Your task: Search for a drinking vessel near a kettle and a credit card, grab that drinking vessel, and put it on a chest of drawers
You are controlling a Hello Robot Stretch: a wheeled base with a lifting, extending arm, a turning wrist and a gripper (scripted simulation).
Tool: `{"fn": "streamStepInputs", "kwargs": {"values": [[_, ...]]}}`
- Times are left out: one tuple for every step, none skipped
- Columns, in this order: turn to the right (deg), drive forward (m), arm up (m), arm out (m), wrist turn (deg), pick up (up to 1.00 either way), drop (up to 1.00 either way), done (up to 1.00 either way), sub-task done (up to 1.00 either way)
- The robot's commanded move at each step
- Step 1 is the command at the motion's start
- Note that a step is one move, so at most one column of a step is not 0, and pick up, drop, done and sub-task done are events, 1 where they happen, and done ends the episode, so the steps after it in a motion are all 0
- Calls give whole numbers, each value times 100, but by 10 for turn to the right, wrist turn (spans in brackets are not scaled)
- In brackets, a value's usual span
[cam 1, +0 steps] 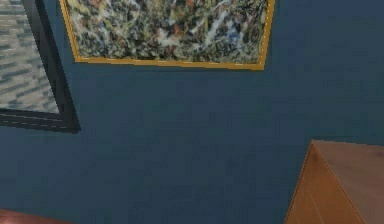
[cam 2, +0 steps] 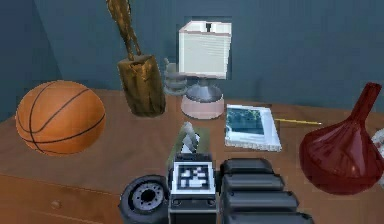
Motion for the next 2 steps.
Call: {"fn": "streamStepInputs", "kwargs": {"values": [[0, 0, 0, 40, 0, 0, 0, 0, 0], [0, 0, 0, 0, 450, 0, 0, 0, 0]]}}
